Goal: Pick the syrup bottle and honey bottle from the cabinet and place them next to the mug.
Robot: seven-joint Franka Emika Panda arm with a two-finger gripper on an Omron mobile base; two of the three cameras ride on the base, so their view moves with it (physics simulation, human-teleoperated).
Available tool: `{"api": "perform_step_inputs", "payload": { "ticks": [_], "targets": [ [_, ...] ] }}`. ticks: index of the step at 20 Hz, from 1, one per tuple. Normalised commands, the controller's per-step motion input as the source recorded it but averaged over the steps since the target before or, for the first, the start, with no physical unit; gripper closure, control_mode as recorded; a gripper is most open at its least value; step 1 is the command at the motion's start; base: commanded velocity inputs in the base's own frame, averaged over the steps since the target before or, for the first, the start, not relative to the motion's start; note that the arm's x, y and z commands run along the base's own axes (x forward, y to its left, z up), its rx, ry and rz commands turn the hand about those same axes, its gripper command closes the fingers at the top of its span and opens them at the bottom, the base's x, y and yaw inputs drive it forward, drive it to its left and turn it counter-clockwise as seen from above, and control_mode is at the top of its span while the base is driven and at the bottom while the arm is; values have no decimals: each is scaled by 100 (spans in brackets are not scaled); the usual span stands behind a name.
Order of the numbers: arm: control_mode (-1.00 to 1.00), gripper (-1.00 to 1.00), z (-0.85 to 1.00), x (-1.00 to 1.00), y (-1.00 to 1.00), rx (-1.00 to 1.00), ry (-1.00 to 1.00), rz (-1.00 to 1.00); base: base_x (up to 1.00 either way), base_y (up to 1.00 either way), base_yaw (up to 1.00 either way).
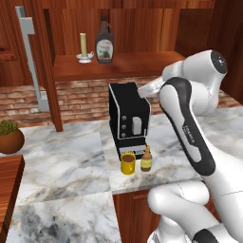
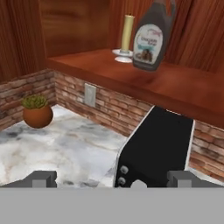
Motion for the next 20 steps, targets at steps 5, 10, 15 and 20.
{"api": "perform_step_inputs", "payload": {
  "ticks": [5, 10, 15, 20],
  "targets": [
    [-100, -100, 0, 36, 22, 0, -25, -22, 0, 0, 0],
    [-100, -100, 28, 20, 6, 0, -9, -18, 0, 0, 0],
    [-100, -100, 66, 0, -7, 9, 0, -10, 0, 0, 0],
    [-100, -100, 38, 2, -20, 17, 1, -5, 0, 0, 0]
  ]
}}
